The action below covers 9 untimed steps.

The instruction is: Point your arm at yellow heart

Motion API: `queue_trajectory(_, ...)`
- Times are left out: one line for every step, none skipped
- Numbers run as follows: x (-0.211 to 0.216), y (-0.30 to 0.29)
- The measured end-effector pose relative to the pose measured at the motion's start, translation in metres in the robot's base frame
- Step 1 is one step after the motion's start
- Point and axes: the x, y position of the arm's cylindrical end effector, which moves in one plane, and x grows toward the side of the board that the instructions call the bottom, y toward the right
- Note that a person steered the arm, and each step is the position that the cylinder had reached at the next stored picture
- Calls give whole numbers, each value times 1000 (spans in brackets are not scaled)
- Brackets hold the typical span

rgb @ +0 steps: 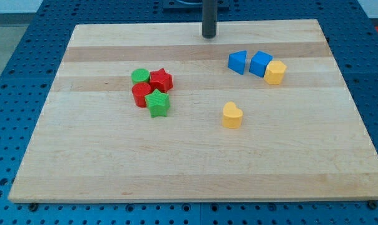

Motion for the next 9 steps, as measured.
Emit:
queue_trajectory(74,-15)
queue_trajectory(174,-17)
queue_trajectory(259,-17)
queue_trajectory(321,-17)
queue_trajectory(326,-16)
queue_trajectory(306,33)
queue_trajectory(304,43)
queue_trajectory(304,43)
queue_trajectory(290,40)
